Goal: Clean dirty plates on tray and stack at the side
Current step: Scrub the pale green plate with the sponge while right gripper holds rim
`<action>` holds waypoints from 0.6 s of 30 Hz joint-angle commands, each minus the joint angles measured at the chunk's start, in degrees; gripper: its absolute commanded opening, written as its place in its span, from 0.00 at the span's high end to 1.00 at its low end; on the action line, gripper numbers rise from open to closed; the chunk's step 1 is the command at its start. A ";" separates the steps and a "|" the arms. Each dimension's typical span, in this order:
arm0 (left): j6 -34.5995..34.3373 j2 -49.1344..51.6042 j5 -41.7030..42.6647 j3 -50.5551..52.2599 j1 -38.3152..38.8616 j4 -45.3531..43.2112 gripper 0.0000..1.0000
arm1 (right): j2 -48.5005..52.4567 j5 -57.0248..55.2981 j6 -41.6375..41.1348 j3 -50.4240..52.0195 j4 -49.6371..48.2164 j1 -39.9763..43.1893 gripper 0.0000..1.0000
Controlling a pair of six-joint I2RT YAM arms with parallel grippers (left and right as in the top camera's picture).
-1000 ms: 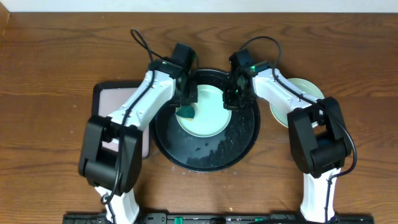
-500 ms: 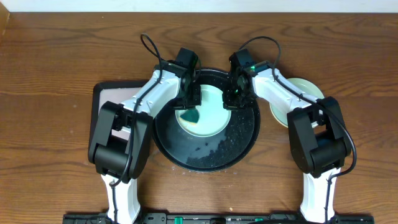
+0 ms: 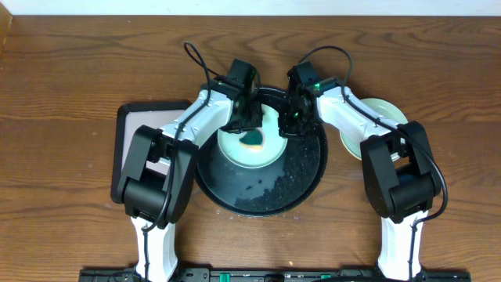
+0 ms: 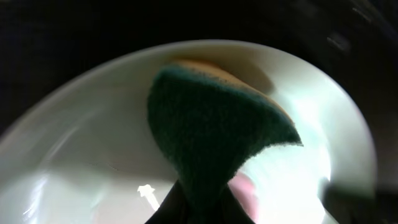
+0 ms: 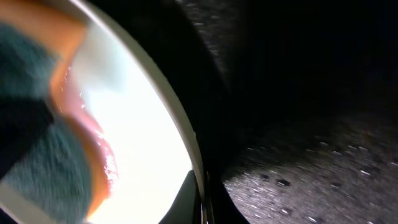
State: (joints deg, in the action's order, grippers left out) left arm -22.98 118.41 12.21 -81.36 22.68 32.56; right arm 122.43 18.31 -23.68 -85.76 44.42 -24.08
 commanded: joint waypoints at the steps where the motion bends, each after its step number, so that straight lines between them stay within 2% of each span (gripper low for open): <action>1: -9.90 0.96 -23.43 0.13 -0.72 1.03 0.93 | 2.40 -0.04 0.20 1.03 0.57 -0.76 0.99; 8: -9.94 0.96 -20.74 0.15 -0.22 11.32 0.93 | 2.40 -0.04 0.15 1.03 0.42 -0.76 0.99; 10: -5.88 0.96 -14.25 0.15 -0.20 13.38 0.93 | 2.40 -0.04 0.15 1.03 0.35 -0.76 0.99; 16: 14.49 0.96 13.94 0.15 -0.20 13.70 0.93 | 2.40 -0.04 0.15 1.03 0.35 -0.76 0.99; 18: 17.79 0.96 19.82 0.13 -0.20 13.42 0.93 | 2.40 -0.04 0.15 1.03 0.33 -0.76 0.99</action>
State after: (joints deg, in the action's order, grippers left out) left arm -16.64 118.06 13.74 -82.85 21.12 44.97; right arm 122.63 19.33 -23.68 -85.76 44.16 -24.23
